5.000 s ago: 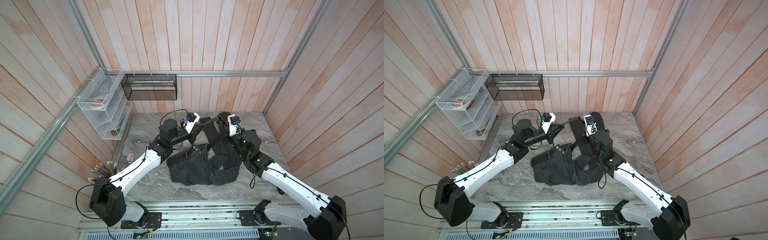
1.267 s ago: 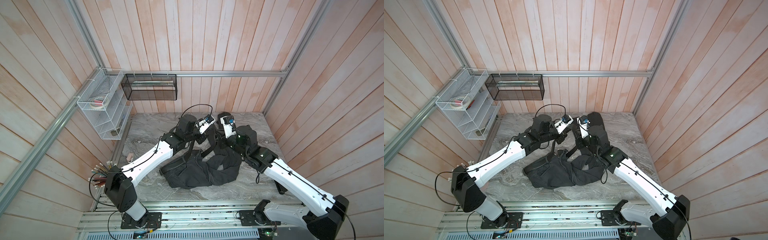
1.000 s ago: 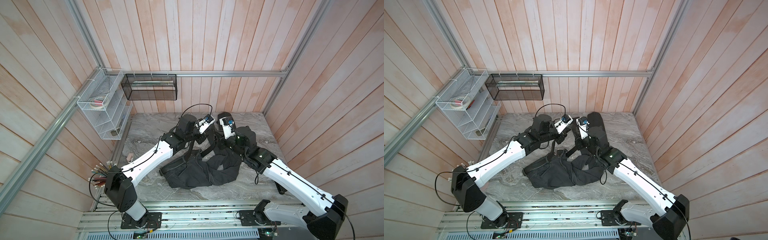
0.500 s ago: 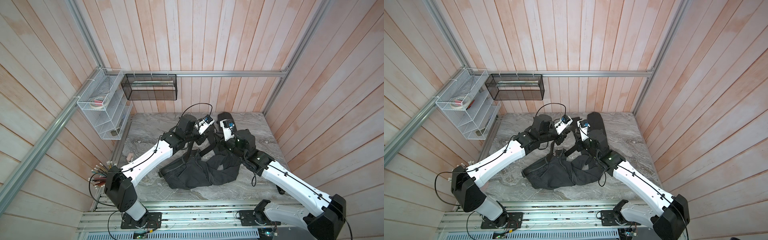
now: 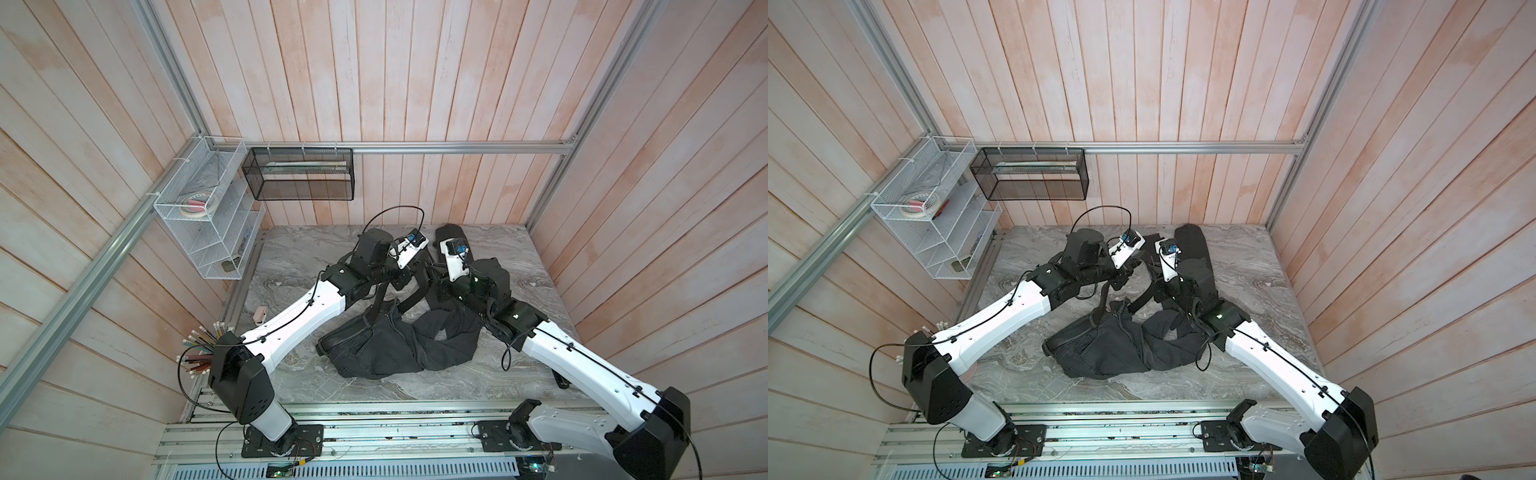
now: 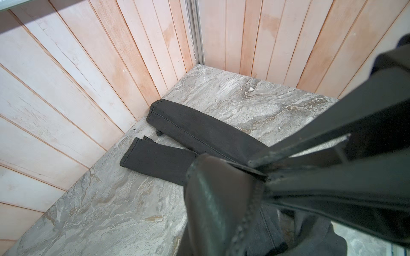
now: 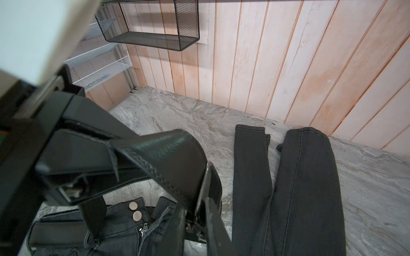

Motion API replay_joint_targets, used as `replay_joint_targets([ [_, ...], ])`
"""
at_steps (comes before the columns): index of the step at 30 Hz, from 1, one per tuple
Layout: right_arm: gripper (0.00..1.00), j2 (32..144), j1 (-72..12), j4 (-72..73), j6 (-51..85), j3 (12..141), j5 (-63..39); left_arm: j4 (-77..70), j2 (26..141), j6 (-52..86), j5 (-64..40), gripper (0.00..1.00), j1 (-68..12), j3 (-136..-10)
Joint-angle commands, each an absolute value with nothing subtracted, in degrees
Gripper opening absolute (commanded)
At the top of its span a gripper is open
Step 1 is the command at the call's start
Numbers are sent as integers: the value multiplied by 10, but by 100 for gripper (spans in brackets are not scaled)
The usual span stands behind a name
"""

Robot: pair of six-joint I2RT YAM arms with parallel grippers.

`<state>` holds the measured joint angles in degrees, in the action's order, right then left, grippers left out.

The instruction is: Remove the belt from the trousers

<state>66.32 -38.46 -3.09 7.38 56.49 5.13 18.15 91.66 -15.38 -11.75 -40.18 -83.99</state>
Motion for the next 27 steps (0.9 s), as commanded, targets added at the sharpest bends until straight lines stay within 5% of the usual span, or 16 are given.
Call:
replay_joint_targets([
  [1, 12, 676, -377, -67, 75, 555, 69, 146, 895, -142, -159, 0, -405, -861],
  [8, 7, 680, -376, -63, 75, 548, 63, 148, 892, -140, -164, 0, -405, -870],
  [27, 14, 700, -319, 12, 104, 455, 6, 106, 853, -88, -236, 0, -382, -874],
])
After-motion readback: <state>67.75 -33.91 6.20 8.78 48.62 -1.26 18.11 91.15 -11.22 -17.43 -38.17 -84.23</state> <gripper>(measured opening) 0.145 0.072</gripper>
